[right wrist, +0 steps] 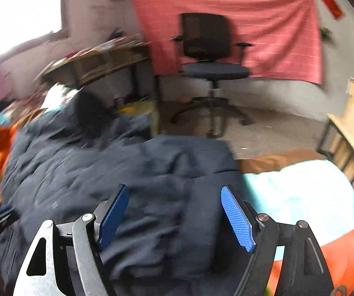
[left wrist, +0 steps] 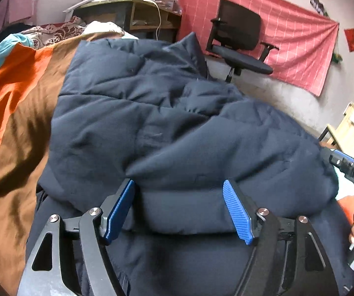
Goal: Fold large clothes
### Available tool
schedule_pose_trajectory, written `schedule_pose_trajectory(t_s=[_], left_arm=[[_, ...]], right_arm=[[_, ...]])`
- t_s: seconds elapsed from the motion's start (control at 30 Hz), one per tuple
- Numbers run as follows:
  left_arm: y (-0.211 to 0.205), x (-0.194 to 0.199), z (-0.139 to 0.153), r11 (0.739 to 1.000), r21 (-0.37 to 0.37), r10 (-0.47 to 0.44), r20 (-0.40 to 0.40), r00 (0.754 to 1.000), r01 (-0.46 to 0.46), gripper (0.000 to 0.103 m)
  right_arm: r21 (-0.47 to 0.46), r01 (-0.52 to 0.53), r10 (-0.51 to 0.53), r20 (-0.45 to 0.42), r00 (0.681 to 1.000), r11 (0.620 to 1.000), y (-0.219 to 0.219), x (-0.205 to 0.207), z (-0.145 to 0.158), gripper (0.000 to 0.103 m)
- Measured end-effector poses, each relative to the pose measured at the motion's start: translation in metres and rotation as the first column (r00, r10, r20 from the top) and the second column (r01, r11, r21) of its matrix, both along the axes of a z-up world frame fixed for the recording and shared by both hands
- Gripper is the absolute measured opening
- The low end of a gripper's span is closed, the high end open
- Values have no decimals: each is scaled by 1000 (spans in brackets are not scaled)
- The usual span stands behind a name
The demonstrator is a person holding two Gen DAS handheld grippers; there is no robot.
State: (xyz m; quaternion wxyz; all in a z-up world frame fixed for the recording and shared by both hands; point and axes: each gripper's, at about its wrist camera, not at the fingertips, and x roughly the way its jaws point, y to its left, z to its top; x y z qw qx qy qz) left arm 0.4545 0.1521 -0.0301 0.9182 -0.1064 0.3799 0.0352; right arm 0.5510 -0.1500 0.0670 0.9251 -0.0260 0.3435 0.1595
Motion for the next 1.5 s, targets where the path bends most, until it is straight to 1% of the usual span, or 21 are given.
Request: schedule_pose_trajectory(t_s=[0.07,0.1,0.17,0.27,0.37,0.53,0.63,0.7,0.77,0.8,0.83,0.87,0.9,0.97,1.03,1.1,1.2,1.3,1.37,1.43,1.5], left_arm=[[0,1,-7,1000,11,1,0,1000,-1,71],[1,3,-9,1000,15,0,0,1000,0,74],[1,4,-17,1000,30,-3,3,1000,3,77],[2,4,-26,999,32,1,17,1000,-2,80],[-2,4,-31,999,53,6,34,999,-8,84],[-5,5,-37,998,68,14,41,999,-16,89],[-4,6,-40,998,63,18,45,999,-21,93],[-4,4,-41,998,55,24,46,999,-27,101],[-1,2,-42,999,39,27,50,998,-29,101],[0,2,-42,999,28,27,53,998,-28,101],[1,1,-42,999,21,27,57,998,-28,101],[2,0,-41,1000,14,26,58,998,-27,101],[3,0,-41,1000,8,26,59,998,-26,101],[4,-1,-40,1000,-4,25,56,998,-25,101],[7,-3,-38,1000,-24,19,52,998,-18,101],[12,-9,-33,999,-53,-1,23,1000,3,101],[21,-26,-27,993,-117,-32,-41,999,27,101],[33,-54,-19,977,-208,-46,-55,997,34,101],[42,-71,-11,970,-241,-51,-49,997,38,101],[53,-89,-1,960,-272,-79,-35,996,66,101],[59,-102,8,959,-267,-106,-38,994,92,101]], right_arm=[[-30,-55,54,-41,998,998,17,3,-11,74],[-44,-66,63,-58,996,997,23,5,-17,72],[-54,-77,71,-100,992,996,28,11,-34,71],[-3,-67,65,-161,985,998,24,20,-57,71],[37,-71,77,-194,978,997,20,28,-71,72],[72,-86,100,-209,973,994,16,35,-82,75],[77,-79,93,-193,977,994,15,32,-84,75],[77,-78,91,-185,979,994,15,31,-83,76],[84,-73,87,-173,981,994,12,28,-82,78],[85,-67,80,-167,983,994,10,26,-82,83],[82,-52,64,-158,985,995,8,24,-82,94],[75,-30,41,-150,988,997,5,21,-81,100],[67,-9,18,-149,989,998,4,21,-82,103],[95,9,5,-150,989,995,-3,17,-80,103],[97,26,-9,-171,985,995,-8,16,-76,103],[103,60,-39,-203,979,993,-14,12,-72,103],[170,96,-50,-257,965,981,-31,-2,-67,103],[203,119,-53,-304,951,972,-44,-18,-61,103],[201,117,-50,-311,949,973,-52,-33,-55,103],[181,108,-46,-316,948,978,-55,-45,-51,103],[149,91,-39,-321,946,985,-57,-59,-47,103]])
